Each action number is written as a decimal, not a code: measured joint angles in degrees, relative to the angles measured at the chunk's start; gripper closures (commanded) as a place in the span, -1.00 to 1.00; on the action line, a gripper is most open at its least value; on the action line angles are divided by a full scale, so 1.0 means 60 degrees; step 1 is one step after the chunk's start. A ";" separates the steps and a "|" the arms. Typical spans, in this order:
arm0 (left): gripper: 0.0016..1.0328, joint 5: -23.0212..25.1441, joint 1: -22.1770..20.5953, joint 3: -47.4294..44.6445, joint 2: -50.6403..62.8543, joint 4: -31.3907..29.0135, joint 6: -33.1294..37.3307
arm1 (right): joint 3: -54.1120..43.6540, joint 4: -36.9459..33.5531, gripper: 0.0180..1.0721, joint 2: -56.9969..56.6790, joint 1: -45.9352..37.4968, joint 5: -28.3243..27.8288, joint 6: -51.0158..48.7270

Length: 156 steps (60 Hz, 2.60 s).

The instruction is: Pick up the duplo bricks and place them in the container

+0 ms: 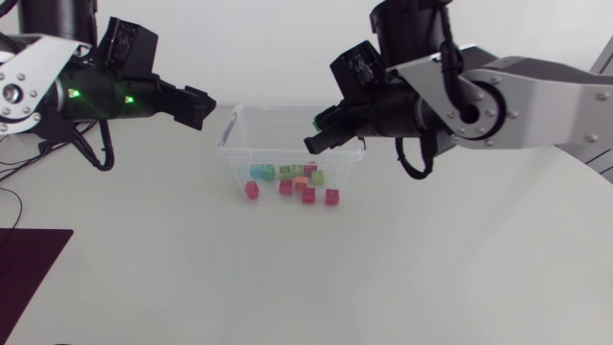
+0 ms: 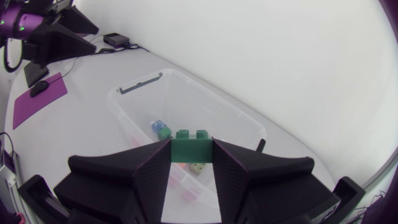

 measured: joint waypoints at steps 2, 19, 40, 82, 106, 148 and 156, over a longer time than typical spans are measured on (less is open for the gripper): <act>-0.92 -0.0007 0.0051 -0.0164 -0.0200 0.0047 0.0000 | 0.0084 0.0124 0.47 0.0240 -0.0047 0.0047 0.0000; -0.92 -0.0069 0.0845 -0.2018 -0.2171 0.1246 0.0120 | 0.1013 0.1242 -0.67 0.2302 -0.0484 0.0652 0.0007; -0.92 -0.0109 0.1621 -0.4648 -0.6120 0.3078 0.0401 | 0.0714 0.2612 -0.90 0.2302 -0.0361 0.1723 -0.0157; -0.92 -0.0109 0.3162 -0.7020 -0.9326 0.3756 0.0572 | -0.4269 0.3009 -0.90 -0.5180 -0.1716 0.3005 -0.1118; -0.92 -0.0109 0.3275 -0.7876 -0.9861 0.4105 0.0572 | -0.6288 0.1723 -0.90 -0.9515 -0.3005 0.2929 -0.1614; -0.92 -0.0466 0.2488 -0.9704 -1.1799 0.2433 -0.1126 | -1.0047 0.1443 -0.90 -1.3264 -0.5231 -0.0204 0.0681; -0.92 -0.0514 0.2328 -1.0072 -1.2149 0.2065 -0.1515 | -1.0732 0.1337 -0.90 -1.3945 -0.5646 -0.0765 0.1195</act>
